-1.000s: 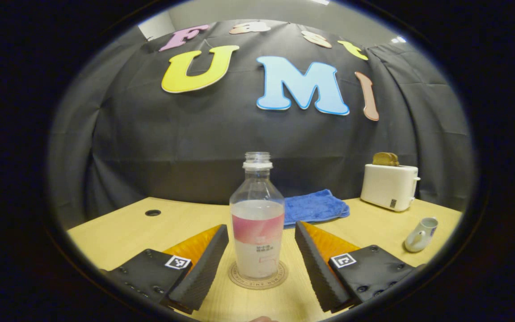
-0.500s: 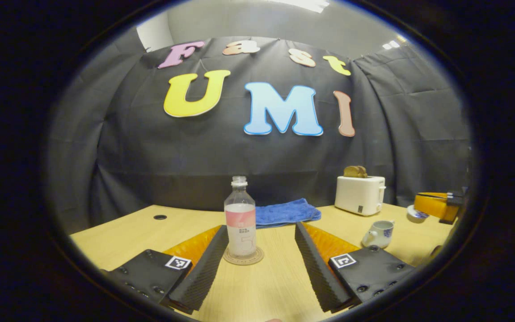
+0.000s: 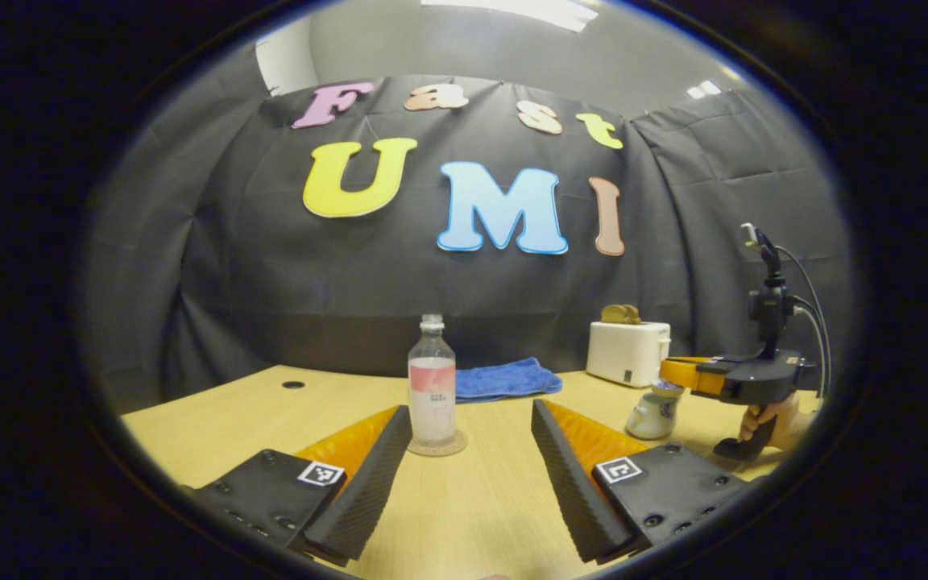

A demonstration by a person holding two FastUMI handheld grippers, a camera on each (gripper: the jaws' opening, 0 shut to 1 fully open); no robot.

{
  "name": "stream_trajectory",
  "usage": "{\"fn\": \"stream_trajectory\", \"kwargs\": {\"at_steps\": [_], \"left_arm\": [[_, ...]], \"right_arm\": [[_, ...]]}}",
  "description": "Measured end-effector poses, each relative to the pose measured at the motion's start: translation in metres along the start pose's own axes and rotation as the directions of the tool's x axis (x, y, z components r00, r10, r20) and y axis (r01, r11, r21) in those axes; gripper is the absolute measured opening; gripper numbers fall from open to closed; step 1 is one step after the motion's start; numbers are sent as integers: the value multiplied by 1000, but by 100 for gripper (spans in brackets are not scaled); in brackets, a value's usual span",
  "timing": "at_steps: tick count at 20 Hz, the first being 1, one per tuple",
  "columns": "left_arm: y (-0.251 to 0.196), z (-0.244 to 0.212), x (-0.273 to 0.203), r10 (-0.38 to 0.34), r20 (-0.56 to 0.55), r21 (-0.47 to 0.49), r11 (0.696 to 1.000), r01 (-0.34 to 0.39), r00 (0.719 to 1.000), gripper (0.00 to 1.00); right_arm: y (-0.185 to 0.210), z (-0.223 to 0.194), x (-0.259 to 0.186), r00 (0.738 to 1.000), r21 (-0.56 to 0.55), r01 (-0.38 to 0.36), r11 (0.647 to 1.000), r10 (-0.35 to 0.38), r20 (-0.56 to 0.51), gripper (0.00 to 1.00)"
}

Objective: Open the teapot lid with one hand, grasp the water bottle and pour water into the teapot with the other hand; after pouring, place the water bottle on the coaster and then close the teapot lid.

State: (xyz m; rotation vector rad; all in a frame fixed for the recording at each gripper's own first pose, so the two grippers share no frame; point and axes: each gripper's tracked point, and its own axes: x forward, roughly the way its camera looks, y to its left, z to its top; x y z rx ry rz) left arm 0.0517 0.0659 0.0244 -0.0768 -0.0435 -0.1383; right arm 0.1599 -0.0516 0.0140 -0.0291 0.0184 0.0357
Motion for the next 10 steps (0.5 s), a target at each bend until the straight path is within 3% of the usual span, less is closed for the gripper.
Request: {"fn": "stream_trajectory", "kwargs": {"at_steps": [10], "left_arm": [[4,0,2,6,10,-27,1000,-5,1000,100]], "right_arm": [[-5,-13,17,999,14,18,1000,-18,-28,1]]}}
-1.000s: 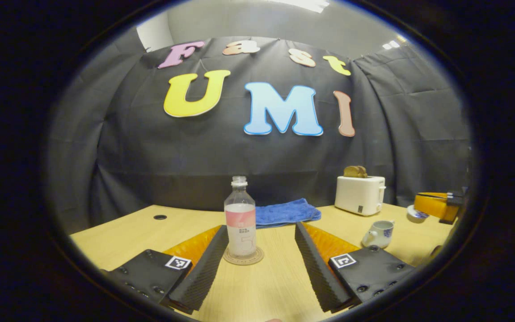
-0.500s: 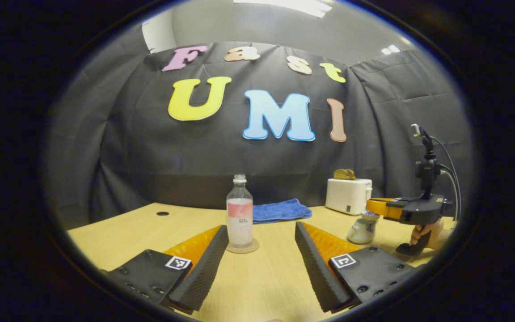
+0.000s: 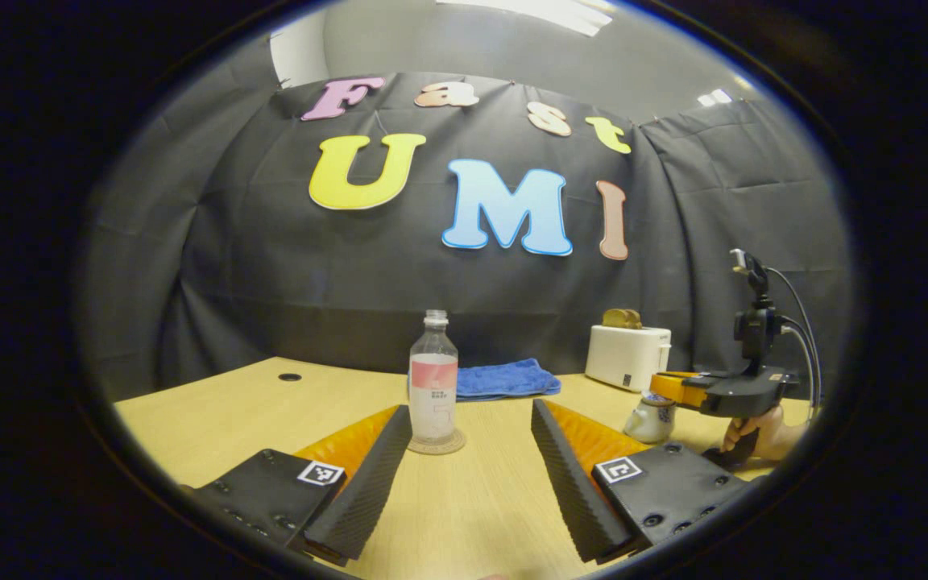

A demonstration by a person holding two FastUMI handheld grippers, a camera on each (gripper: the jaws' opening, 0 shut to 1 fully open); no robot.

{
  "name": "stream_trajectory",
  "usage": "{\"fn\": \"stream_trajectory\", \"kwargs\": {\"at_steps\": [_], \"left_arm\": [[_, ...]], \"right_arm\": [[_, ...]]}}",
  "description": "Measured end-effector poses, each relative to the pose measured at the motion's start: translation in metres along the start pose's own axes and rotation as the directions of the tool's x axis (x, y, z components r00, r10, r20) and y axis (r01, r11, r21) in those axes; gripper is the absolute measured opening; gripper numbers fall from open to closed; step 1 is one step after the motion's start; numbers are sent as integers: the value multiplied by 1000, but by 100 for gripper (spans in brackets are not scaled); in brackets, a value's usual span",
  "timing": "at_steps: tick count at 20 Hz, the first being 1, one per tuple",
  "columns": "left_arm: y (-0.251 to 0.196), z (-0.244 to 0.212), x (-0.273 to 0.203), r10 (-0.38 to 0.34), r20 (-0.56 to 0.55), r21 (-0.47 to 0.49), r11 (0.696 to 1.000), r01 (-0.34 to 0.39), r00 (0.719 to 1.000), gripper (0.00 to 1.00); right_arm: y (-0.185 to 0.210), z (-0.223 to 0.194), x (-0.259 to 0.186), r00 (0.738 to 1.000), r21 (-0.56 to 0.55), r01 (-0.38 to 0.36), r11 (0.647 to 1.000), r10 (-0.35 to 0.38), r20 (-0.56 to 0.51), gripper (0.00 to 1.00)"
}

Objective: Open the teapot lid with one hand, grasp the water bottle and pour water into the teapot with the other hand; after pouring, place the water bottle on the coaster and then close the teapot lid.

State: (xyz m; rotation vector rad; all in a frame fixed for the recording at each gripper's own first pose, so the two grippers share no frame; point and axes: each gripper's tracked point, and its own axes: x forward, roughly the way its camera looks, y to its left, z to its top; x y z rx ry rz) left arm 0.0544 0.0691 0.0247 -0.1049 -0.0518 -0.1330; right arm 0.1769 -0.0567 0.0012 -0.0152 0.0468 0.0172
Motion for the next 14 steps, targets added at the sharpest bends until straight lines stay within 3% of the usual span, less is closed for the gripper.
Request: {"fn": "stream_trajectory", "kwargs": {"at_steps": [2,6,8,10,13,14], "left_arm": [[0,0,0,2,-1,0,1000,-2,1000,100],[1,6,-5,13,8,16,1000,-13,1000,100],[1,11,-10,19,18,24,1000,-19,1000,100],[-4,15,-14,14,21,30,999,-14,1000,100],[-25,10,-17,1,21,25,1000,-1,1000,100],[-34,6,-18,-2,11,20,1000,1,1000,100]], "right_arm": [[3,-2,0,1000,-13,-5,1000,5,-4,2],[1,15,-8,999,-23,-2,1000,3,43,13],[-3,37,-22,996,-24,20,1000,-17,91,28],[-5,51,-50,991,-21,40,999,-37,128,30],[16,44,-101,990,23,9,1000,-12,140,52],[21,38,-117,990,26,18,999,-22,138,54]]}}
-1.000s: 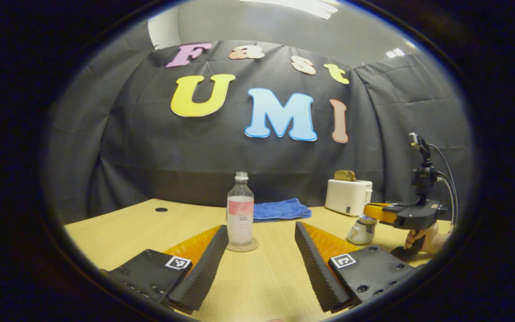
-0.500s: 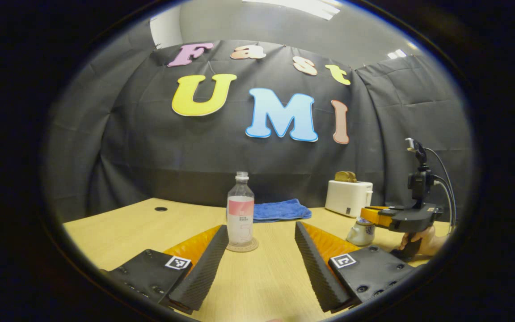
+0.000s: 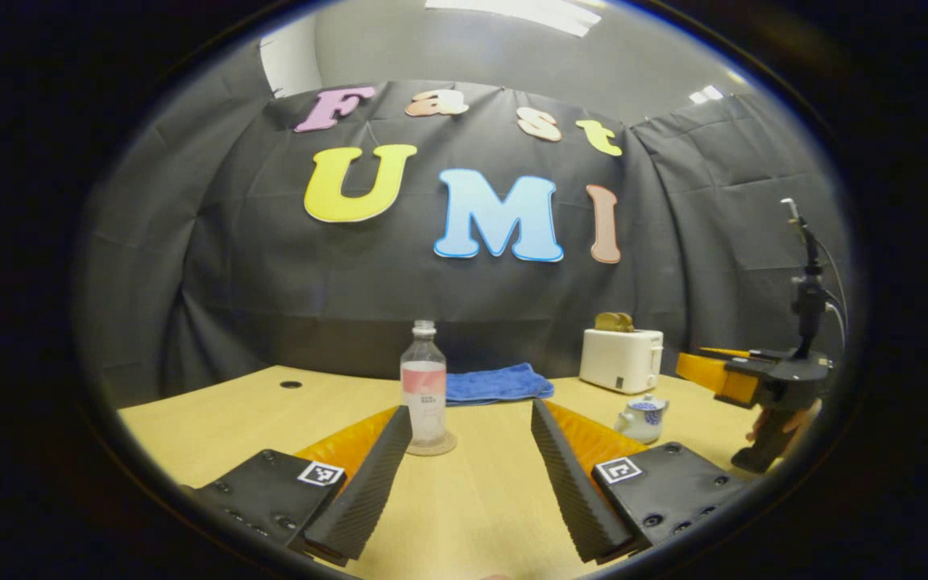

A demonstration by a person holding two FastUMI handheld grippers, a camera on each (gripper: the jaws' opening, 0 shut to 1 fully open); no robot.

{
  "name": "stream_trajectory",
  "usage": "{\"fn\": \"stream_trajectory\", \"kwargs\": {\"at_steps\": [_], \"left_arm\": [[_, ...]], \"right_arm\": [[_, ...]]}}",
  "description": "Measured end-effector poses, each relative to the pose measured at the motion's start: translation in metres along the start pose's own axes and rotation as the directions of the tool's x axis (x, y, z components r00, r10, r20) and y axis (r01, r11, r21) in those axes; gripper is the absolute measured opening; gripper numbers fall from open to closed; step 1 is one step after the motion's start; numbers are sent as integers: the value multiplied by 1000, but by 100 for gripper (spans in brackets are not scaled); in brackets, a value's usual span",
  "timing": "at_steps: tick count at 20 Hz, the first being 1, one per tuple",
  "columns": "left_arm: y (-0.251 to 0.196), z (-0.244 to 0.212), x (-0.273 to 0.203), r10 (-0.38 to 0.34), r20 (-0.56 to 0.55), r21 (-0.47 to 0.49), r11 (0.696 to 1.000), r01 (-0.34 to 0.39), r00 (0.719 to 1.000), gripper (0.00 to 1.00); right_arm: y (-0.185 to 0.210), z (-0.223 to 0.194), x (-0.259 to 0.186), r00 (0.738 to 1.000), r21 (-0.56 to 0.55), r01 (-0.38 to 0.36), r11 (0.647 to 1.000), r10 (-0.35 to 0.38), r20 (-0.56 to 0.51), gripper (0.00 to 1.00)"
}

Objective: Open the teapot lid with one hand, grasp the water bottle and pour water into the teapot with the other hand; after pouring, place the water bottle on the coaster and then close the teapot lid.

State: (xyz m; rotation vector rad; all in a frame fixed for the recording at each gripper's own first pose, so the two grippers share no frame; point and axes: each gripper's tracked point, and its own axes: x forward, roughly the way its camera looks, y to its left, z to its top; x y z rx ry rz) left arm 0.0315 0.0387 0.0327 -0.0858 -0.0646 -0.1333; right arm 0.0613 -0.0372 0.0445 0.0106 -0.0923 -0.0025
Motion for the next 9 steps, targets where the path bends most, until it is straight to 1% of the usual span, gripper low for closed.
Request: {"fn": "stream_trajectory", "kwargs": {"at_steps": [1,2,3,5,7,8,9], "left_arm": [[-12,-5,-1,-7,-11,-5,1000,7,1000,100],[-32,-14,-4,-17,-29,-3,1000,17,999,100],[-41,-14,-11,-8,-20,1,1000,8,1000,100],[-48,-13,-20,11,-8,2,1000,-11,1000,100],[-48,-14,-27,39,0,20,999,-39,999,100],[-45,-18,-30,54,-3,26,998,-54,999,100],[-45,-23,-31,62,-15,20,998,-62,998,100]], "right_arm": [[8,-6,-19,1000,-10,8,1000,-8,-4,57],[21,-11,-36,1000,-37,1,999,-1,-6,72],[30,-16,-47,1000,-63,-4,998,3,-11,80],[39,-25,-57,1000,-65,-13,998,11,-28,84],[44,-29,-62,999,-45,-15,999,14,-33,85],[41,-36,-61,999,-41,1,999,-2,-45,85],[40,-40,-59,997,-10,3,1000,-4,-74,85]]}}
